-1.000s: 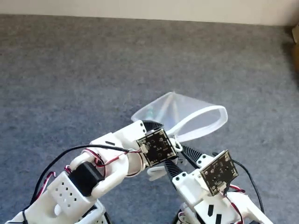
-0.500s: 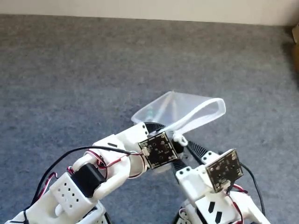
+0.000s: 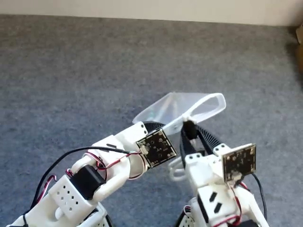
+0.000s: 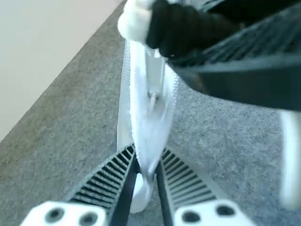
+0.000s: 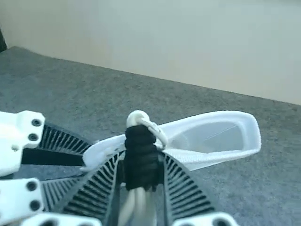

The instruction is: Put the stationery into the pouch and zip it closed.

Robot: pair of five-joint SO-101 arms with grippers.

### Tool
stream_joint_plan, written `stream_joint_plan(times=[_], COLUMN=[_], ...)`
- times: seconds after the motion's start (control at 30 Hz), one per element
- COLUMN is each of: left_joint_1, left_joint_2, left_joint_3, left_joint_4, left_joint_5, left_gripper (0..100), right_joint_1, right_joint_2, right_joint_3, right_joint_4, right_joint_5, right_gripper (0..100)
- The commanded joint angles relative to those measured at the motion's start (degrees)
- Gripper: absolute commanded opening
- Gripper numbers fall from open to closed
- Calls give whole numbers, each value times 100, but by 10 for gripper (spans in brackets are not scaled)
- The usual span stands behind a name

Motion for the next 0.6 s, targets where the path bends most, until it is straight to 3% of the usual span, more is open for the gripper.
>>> stream_joint_plan(times=[0.0,0.57], left_joint_1=[-207,-215], left_joint_2=[-22,-22], left_joint_3=[-48,-48], left_joint_4=[237,290], left_joint_5=[79,79], left_gripper=[5,5], right_joint_1=[593,1262], right_joint_2=[22,75], right_joint_3=[215,426], right_joint_4=[-804,-1314], right_joint_5=[-70,-70], right_gripper=[5,5])
